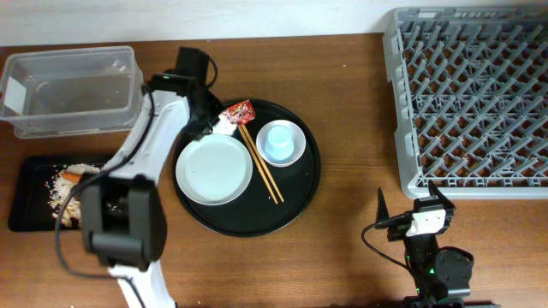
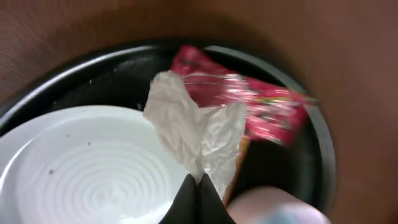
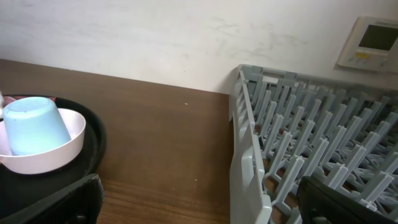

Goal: Sort waste into correct bins and load items into the dishwasher rack
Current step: 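Lift the tissue and carry it left over the clear plastic bin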

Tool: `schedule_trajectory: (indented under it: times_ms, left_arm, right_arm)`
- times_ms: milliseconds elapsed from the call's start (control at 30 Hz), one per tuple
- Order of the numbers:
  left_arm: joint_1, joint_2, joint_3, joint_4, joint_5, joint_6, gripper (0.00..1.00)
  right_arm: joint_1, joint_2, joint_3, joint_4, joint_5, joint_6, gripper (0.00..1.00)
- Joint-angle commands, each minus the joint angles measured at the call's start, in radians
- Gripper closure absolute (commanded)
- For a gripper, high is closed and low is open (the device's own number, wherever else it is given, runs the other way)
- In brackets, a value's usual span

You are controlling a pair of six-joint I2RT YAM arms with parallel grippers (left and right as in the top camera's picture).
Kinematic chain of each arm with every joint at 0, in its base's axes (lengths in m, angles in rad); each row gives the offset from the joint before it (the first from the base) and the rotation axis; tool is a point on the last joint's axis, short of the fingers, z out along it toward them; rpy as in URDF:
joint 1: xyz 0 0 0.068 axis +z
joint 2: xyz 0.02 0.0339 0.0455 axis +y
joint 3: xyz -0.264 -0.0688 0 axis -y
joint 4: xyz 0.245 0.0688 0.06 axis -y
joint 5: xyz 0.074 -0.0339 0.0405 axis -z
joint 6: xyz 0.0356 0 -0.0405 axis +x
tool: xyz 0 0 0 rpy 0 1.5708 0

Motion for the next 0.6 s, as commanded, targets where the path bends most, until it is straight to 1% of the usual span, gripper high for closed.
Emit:
schedule_trajectory:
  times_ms: [0,167,300,433,567]
  left_arm:
    - [0.025,-0.142,0.001,-0.001,-0.018,0.045,0.99]
    - [0.076,-0.237,0.001,-0.050,-0.023,0.045,0.99]
    - [0.137,-0.284,0.001,-0.159,-0.061,0.045,0.99]
    - [0.224,-0.311,0.001,-0.276,-0.121,0.044,0.99]
    - [0.314,-0.315,0.001,-0.341,-0.123,0.044,0.99]
  right_arm:
    - [-0.003,-0.006,-0.005,-0.007,0.009,0.005,0.02]
    - [-0.003,-0.006,-0.005,-0.007,0.009,0.005,0.02]
    - [-0.003,-0.006,-0.005,-0.007,0.009,0.005,0.02]
    - [-0.003,-0.006,-0.005,-0.007,0.009,0.005,0.02]
    - [-0.003,-0.006,-0.005,-0.007,0.009,0.005,0.02]
